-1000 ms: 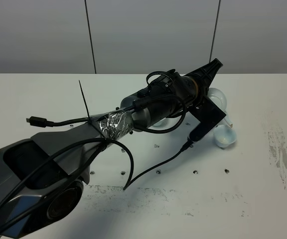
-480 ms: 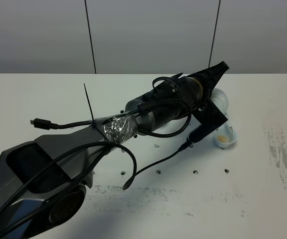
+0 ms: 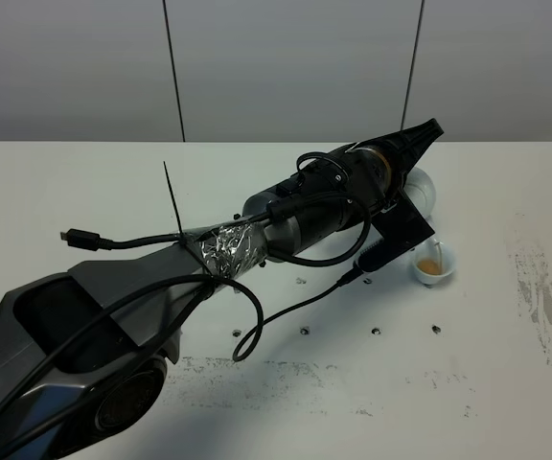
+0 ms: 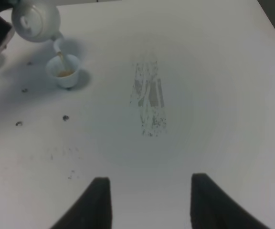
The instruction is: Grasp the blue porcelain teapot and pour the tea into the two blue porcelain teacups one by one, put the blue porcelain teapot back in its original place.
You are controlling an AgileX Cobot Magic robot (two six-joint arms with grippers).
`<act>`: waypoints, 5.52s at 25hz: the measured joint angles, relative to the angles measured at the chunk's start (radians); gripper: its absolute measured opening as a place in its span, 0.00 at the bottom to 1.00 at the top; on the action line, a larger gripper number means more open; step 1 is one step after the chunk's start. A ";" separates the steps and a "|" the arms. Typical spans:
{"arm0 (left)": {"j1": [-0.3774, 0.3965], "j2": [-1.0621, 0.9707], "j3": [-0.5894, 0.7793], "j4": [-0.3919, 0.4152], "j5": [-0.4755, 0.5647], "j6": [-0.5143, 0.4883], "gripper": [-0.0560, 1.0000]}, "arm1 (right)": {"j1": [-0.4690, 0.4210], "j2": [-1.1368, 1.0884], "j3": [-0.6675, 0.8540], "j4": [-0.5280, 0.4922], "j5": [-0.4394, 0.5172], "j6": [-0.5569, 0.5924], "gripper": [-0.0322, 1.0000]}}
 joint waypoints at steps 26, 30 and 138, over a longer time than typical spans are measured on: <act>0.000 0.001 0.015 0.074 -0.028 -0.001 0.15 | 0.000 0.000 0.000 0.000 0.000 0.000 0.41; 0.000 0.001 0.015 0.074 -0.028 -0.001 0.15 | 0.000 0.000 0.000 0.000 0.000 0.000 0.41; -0.004 -0.223 0.457 -0.991 0.150 -0.737 0.15 | 0.000 0.000 0.000 0.001 0.000 0.001 0.41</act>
